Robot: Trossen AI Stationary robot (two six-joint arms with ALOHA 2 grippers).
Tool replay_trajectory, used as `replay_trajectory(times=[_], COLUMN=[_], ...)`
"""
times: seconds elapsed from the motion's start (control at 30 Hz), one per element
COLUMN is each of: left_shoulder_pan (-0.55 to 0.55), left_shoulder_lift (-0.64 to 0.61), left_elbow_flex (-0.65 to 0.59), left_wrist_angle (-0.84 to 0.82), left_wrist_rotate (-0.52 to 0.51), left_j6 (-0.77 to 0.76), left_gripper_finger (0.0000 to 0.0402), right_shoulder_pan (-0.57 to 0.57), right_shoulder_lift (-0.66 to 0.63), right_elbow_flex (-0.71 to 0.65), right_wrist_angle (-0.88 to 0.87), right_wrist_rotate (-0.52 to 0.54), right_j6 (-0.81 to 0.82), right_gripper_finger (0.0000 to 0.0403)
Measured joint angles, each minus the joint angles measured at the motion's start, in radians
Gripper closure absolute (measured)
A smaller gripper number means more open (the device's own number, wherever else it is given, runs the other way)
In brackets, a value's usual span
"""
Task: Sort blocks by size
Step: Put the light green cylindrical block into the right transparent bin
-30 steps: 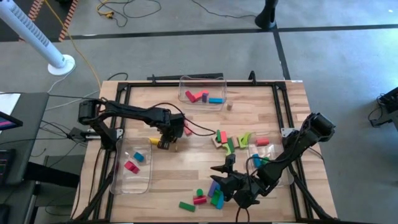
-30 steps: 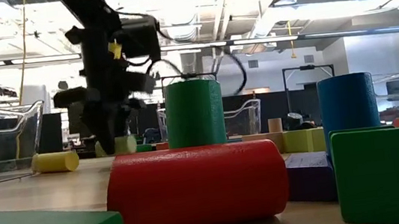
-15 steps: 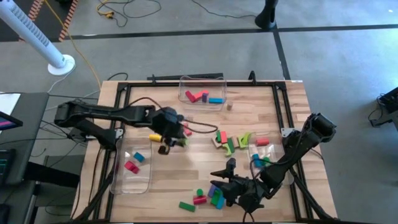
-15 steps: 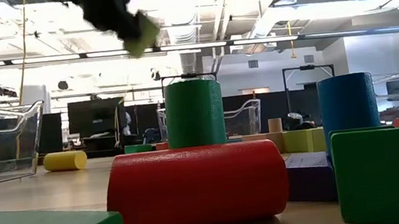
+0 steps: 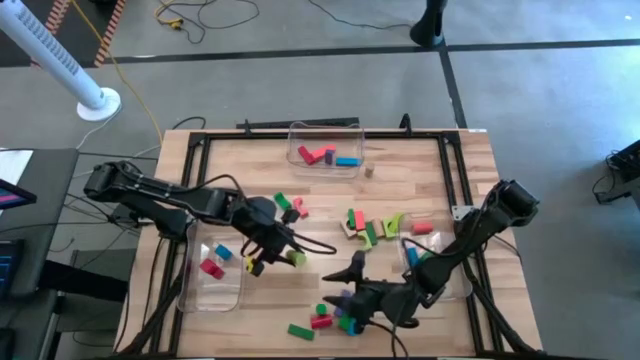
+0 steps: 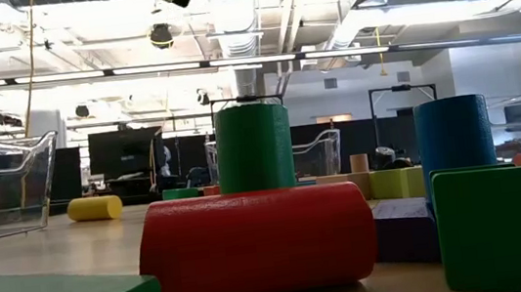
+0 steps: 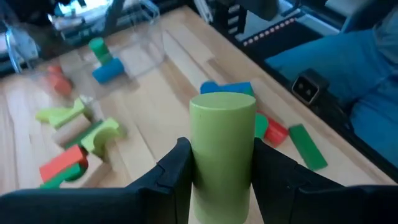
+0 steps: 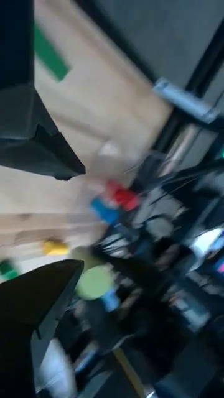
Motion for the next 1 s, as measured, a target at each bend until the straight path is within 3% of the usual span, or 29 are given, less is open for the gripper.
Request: replay_trajectory(times=[0.2, 1.0], left_shoulder_pan=[-0.033, -0.084], left_shoulder_lift=[0.000, 0.097], left_elbow_flex=[0.000, 0.000], left_wrist_angle=[0.051, 0.211], left_wrist_rotate=[0.022, 0.050], left_j6=[0.008, 0.018], left_gripper_finger=[0.0276, 0.0276], right_shoulder_pan=[-0.034, -0.078], right_shoulder_lift=[0.000, 0.008], right_elbow_flex=[0.000, 0.000], right_wrist_angle=[0.073, 0.137], right_wrist_rotate=[-0.108, -0.246], right_j6=[-0.060, -0.106], right_gripper_finger=[0.0132, 0.0132])
